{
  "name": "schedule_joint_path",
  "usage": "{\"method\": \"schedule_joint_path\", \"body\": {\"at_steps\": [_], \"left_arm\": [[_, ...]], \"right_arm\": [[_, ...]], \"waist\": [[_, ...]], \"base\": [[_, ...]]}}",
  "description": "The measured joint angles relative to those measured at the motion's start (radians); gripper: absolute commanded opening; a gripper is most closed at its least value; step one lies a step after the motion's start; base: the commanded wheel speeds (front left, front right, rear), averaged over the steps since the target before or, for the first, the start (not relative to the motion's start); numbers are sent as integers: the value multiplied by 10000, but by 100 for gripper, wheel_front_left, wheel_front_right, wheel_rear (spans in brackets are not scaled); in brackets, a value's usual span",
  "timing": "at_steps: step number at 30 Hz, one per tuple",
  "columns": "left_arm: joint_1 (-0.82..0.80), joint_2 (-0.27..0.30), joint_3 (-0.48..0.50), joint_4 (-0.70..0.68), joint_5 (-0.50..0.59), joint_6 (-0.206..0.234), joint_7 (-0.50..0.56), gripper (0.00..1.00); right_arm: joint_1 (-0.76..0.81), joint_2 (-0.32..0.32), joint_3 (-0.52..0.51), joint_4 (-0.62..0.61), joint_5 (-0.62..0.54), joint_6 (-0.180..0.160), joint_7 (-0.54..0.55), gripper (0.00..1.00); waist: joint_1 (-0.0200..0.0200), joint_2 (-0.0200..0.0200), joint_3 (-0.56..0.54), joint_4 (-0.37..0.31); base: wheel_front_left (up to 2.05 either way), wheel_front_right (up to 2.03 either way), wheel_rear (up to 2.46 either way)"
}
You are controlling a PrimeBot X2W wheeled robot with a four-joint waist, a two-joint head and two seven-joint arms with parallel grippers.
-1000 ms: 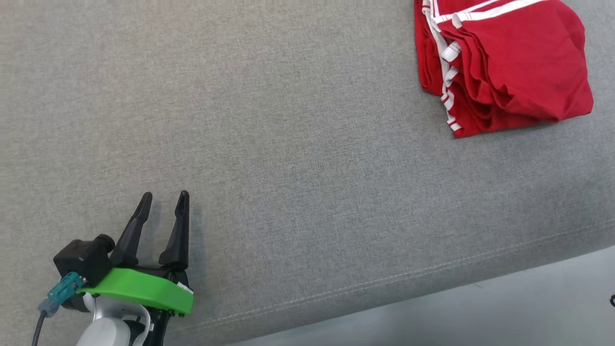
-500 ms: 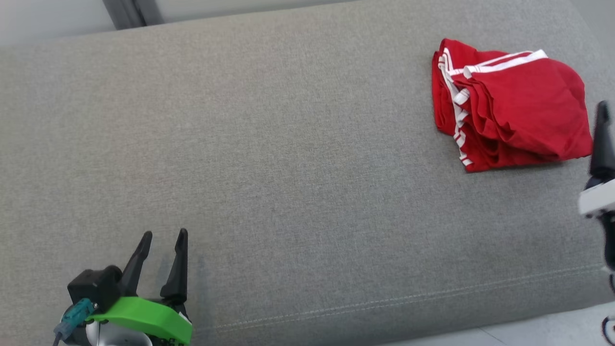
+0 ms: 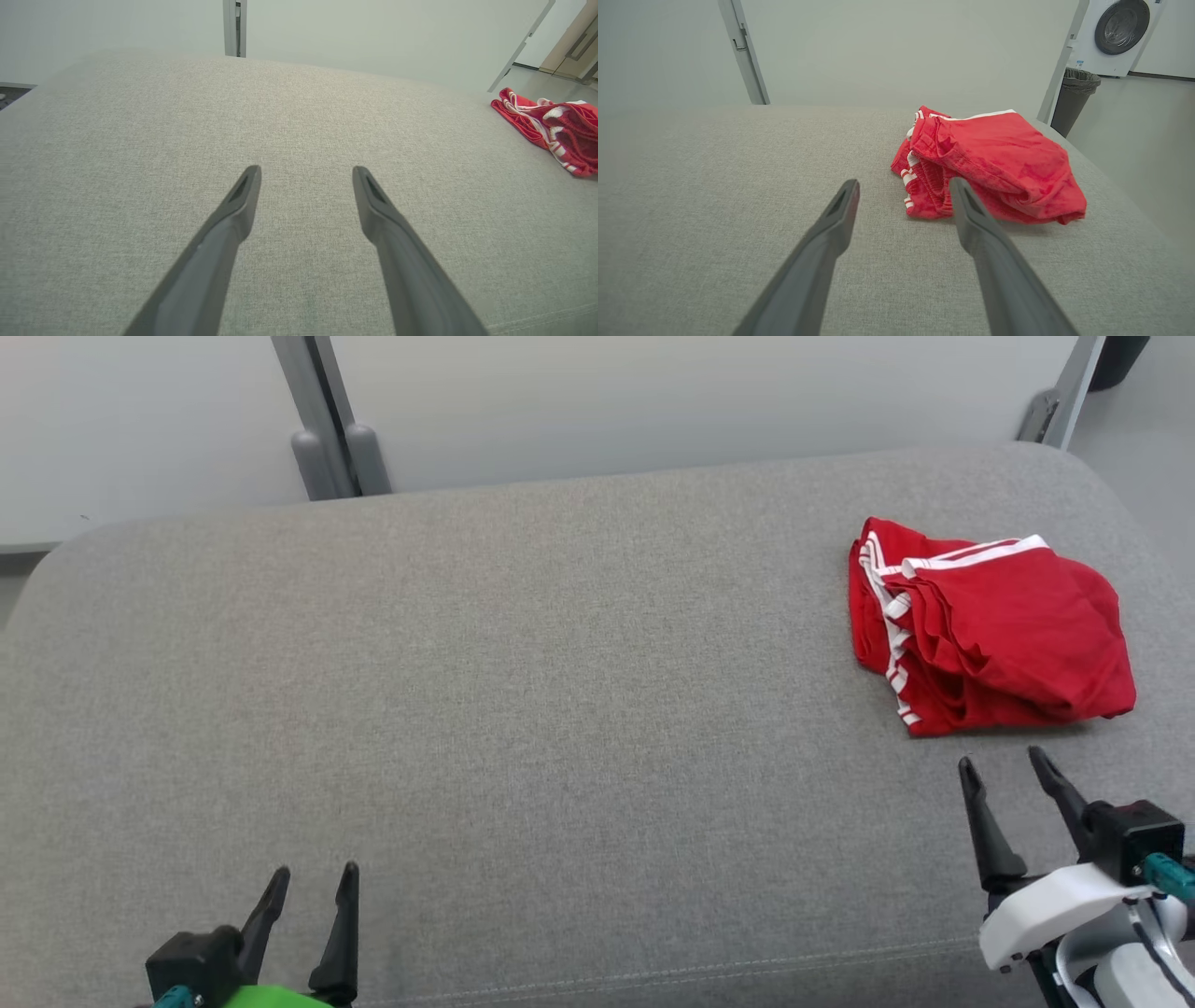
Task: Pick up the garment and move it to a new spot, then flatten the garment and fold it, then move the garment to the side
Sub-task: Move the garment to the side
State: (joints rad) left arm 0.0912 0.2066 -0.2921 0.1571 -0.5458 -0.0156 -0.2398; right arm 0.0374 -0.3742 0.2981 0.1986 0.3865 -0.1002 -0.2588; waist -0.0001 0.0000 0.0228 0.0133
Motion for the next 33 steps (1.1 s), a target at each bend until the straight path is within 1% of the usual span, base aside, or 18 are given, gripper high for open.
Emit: {"method": "schedule_joint_path", "body": {"at_steps": [2,4,8,17,19,20,24,30,33], "left_arm": [[200,42,44,21,84,104,-2,100],[352,50,59,35,100,117,-2,100],[377,27,52,-15,146,117,-67,100],[376,-36,98,-33,215,117,-79,100],[377,-48,211,-33,213,117,-81,100],[379,-46,332,-35,213,119,-86,100],[380,-58,355,-33,211,115,-86,100],[383,-56,403,-27,211,107,-88,100],[383,-54,453,-21,211,73,-88,100]], "right_arm": [[158,96,148,-82,-211,-6,0,100],[232,247,186,-228,-272,-77,0,100],[341,339,159,-550,-439,-86,0,100],[718,596,-395,-621,-527,-161,0,100],[754,658,-439,-625,-372,-161,0,100],[755,685,-341,-708,-226,12,0,100],[775,583,-334,-805,-65,485,0,100],[790,245,-529,-901,-69,922,0,100],[793,182,-556,-949,-73,1122,0,100]], "waist": [[0,0,-185,10],[0,0,-326,-6],[0,0,-445,-72],[0,0,-512,-55],[0,0,-525,-74],[0,0,-529,-122],[0,0,-532,-178],[0,0,-512,-267],[0,0,-496,-298]], "base": [[0,0,0],[0,0,0],[0,0,0],[0,0,0],[0,0,0],[0,0,0],[0,0,0],[0,0,0],[0,0,0]]}}
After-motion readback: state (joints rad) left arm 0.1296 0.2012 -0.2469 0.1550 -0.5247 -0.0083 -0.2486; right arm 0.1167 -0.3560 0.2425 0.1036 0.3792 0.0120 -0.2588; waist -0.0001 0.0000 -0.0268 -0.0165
